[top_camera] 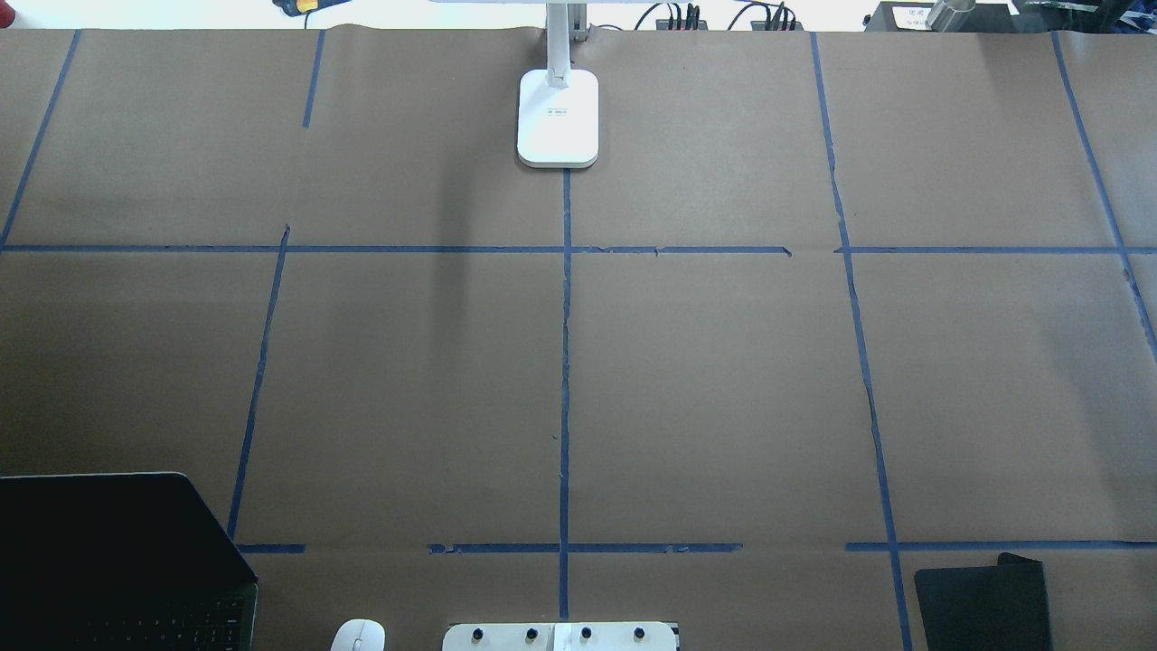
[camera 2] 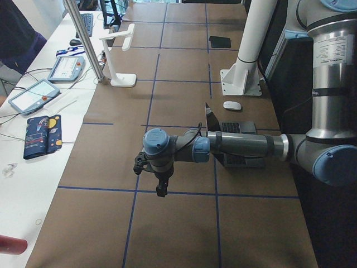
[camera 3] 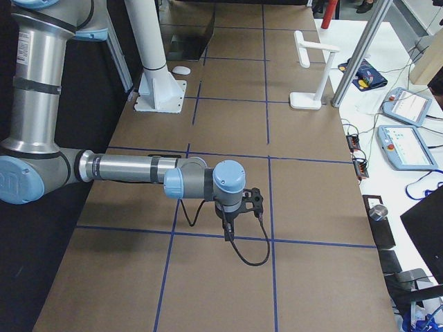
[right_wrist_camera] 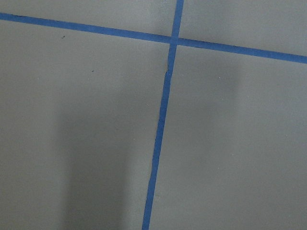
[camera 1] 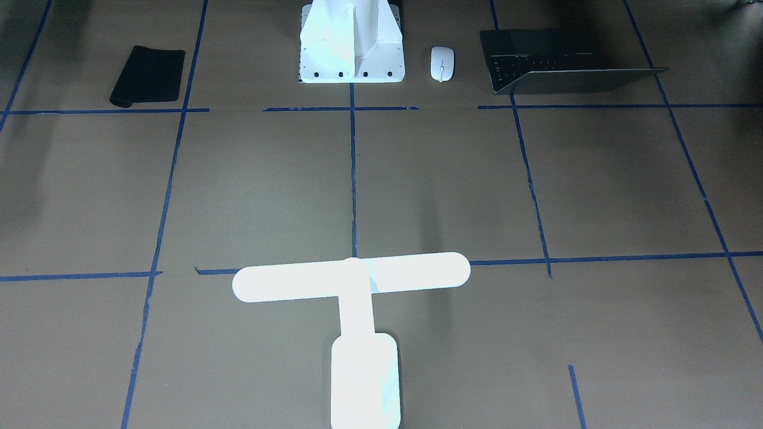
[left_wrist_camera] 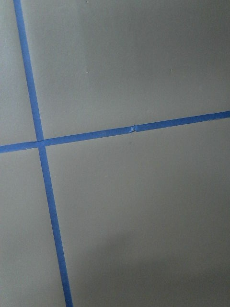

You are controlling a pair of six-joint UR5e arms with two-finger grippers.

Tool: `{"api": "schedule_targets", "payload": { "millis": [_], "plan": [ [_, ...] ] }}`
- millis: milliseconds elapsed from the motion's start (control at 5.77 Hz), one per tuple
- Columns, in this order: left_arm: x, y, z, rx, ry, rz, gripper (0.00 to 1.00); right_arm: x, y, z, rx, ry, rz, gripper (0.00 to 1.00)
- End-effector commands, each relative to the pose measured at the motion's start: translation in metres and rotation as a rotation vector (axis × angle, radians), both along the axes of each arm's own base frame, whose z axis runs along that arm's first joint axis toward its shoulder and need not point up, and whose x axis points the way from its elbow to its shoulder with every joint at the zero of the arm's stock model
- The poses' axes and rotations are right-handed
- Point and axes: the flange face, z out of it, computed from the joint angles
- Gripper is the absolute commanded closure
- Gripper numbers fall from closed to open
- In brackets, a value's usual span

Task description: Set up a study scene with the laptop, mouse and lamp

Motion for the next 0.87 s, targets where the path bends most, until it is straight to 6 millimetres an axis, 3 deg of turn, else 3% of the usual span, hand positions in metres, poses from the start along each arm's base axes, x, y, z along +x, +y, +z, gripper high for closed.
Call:
{"api": "schedule_targets", "payload": {
  "millis": [0,694],
  "plan": [
    [0.0,0.001,-0.003,0.005,0.0,0.0,0.0,0.0,0.0,0.001,-0.002,0.001,0.0,0.0],
    [0.001,-0.003,-0.018,0.044,0.003,-0.003,0.0,0.0,-0.003,-0.003,0.011,0.004,0.0,0.0]
  ]
}}
